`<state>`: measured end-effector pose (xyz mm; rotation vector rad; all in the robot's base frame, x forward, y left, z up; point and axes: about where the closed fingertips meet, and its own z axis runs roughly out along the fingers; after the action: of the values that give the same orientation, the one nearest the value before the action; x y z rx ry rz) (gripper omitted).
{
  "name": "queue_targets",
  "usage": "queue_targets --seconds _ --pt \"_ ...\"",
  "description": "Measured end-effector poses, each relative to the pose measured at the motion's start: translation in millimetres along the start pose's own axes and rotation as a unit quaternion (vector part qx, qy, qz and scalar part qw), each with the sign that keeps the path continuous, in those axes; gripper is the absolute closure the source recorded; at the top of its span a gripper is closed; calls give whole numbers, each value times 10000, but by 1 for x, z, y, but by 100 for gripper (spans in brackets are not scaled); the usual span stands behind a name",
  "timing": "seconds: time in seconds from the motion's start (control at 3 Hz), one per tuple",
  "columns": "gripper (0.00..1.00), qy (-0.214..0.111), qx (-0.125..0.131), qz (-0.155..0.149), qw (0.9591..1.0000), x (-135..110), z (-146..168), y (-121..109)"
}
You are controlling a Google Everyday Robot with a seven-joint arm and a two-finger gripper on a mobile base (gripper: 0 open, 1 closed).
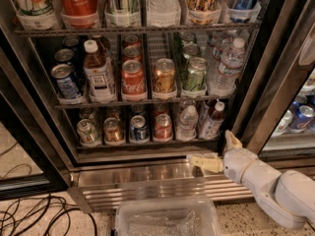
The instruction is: Pick blue plastic bottle from bottom shelf of fridge
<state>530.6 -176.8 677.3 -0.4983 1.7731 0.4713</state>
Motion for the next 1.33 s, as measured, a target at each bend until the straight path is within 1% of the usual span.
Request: queue_targets --seconds 0.33,0.67,1.0,1.33 --pt "0 -400 193 203 9988 17 12 -4" --pt "0 -400 193 203 9988 17 12 -4" --pt "1 -504 308 146 9981 18 13 -7" --pt "6 -600 527 139 9967 17 15 -16"
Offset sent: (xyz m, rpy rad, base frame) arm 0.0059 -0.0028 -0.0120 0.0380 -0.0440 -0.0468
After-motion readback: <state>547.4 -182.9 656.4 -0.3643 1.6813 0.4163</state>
